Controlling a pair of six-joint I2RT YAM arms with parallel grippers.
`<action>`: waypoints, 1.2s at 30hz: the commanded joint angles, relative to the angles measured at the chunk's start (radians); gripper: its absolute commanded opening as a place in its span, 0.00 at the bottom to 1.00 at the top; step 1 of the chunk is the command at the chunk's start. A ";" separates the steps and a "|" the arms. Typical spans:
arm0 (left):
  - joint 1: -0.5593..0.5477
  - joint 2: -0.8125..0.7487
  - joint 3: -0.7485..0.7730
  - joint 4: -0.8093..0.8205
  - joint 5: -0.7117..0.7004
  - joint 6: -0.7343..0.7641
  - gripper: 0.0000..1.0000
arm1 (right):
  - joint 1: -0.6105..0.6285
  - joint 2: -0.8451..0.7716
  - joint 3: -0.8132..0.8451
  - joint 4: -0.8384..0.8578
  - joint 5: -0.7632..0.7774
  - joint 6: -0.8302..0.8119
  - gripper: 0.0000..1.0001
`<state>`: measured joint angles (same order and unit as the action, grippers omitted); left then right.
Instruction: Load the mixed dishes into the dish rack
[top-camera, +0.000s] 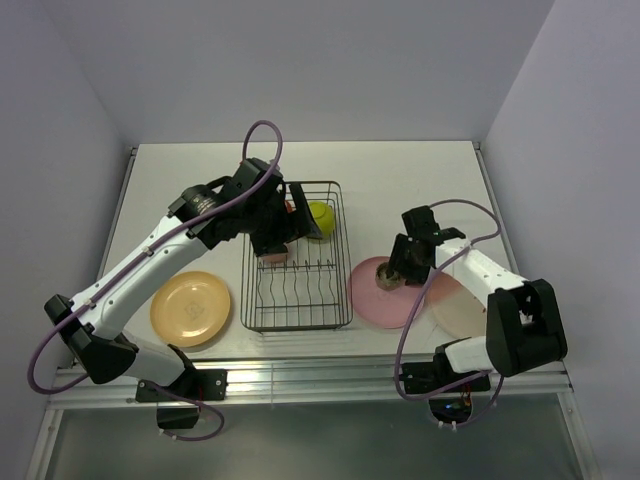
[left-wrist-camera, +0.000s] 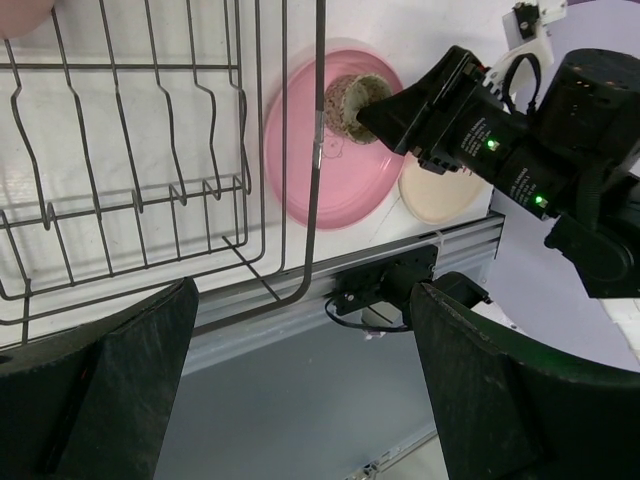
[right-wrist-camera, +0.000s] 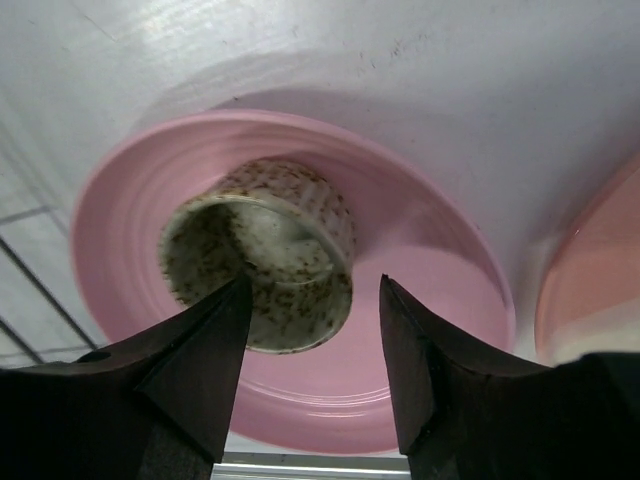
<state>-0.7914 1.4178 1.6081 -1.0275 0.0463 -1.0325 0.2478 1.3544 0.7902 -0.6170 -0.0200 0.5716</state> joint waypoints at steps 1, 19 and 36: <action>-0.006 -0.020 0.036 -0.017 0.010 0.031 0.93 | -0.005 0.005 -0.035 0.062 -0.017 0.022 0.58; -0.045 0.134 0.180 -0.077 0.026 0.089 0.87 | 0.186 -0.153 0.295 -0.205 0.196 -0.045 0.00; -0.103 0.260 0.322 -0.111 -0.040 0.057 0.80 | 0.376 -0.138 0.612 -0.362 0.221 -0.024 0.00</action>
<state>-0.8864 1.6821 1.8820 -1.1492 0.0254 -0.9718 0.5968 1.2148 1.3437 -0.9668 0.1829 0.5385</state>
